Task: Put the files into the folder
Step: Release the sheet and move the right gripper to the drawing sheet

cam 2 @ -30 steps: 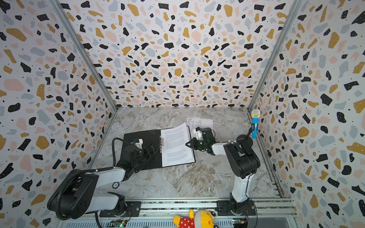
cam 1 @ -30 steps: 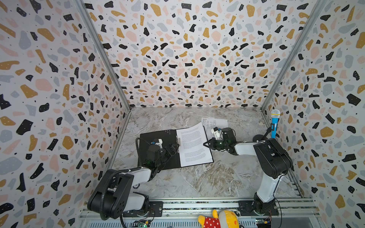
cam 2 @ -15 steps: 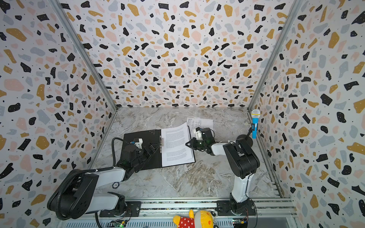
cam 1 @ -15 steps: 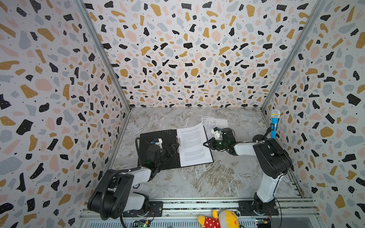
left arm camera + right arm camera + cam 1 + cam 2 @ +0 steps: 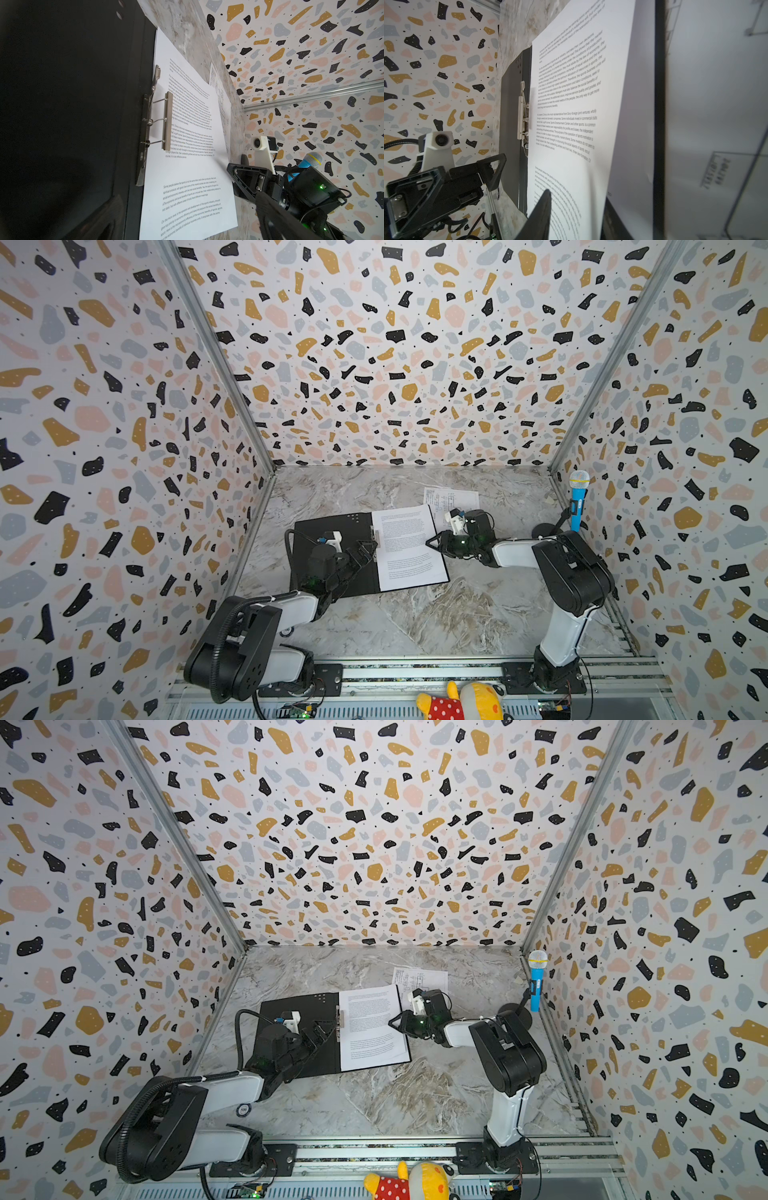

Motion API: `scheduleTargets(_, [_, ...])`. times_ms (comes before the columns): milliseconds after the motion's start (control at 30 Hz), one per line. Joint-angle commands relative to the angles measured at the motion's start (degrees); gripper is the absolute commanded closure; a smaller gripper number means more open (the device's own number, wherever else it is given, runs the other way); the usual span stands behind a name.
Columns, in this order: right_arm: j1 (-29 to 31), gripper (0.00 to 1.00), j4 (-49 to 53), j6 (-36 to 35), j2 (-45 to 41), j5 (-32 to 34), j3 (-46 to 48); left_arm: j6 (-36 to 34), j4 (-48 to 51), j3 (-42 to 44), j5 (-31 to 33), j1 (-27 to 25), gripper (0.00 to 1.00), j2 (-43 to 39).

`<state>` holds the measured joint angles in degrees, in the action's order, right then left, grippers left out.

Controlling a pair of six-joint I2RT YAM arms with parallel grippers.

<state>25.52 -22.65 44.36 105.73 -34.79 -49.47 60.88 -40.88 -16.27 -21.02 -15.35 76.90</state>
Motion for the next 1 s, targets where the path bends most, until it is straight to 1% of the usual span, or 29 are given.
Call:
scheduleTargets(0, [-0.2,0.52,3.8,-1.9,-2.6,1.3,-1.5,-0.1,-2.6,1.1,-0.9,0.5,0.0,-0.5])
scheduleTargets(100, [-0.5,0.39,7.8,-4.1,-4.3,3.6,-2.4,-0.2,-2.5,1.2,-1.0,0.4,0.0,-0.5])
scheduleTargets(233, [-1.5,0.28,12.9,-8.4,-7.5,7.9,-2.7,-0.5,-1.8,0.8,-0.8,0.4,0.0,-0.9])
scheduleTargets(300, [-2.6,0.25,15.0,-10.7,-9.4,10.3,-2.6,-1.0,-1.0,0.4,-0.7,0.5,0.0,-1.4])
scheduleTargets(500, [-5.7,0.2,17.1,-17.1,-12.9,16.4,-2.4,-3.0,3.8,-2.0,0.7,0.5,0.0,-4.4])
scheduleTargets(567, [-5.8,0.19,18.4,-19.8,-11.8,19.6,-4.0,-3.1,4.6,-2.8,1.3,0.5,0.01,-5.0])
scheduleTargets(667, [-5.9,0.18,23.6,-23.1,-6.8,23.6,-9.7,-3.1,5.1,-4.2,0.9,0.2,0.0,-5.0])
scheduleTargets(767, [-5.9,0.17,27.7,-24.4,-1.4,23.8,-15.3,-3.1,5.4,-5.1,0.6,-0.1,0.0,-4.8])
scheduleTargets(967, [-6.5,0.17,28.8,-22.9,3.5,22.8,-18.7,-3.0,5.6,-5.7,0.9,-0.4,0.0,-5.3])
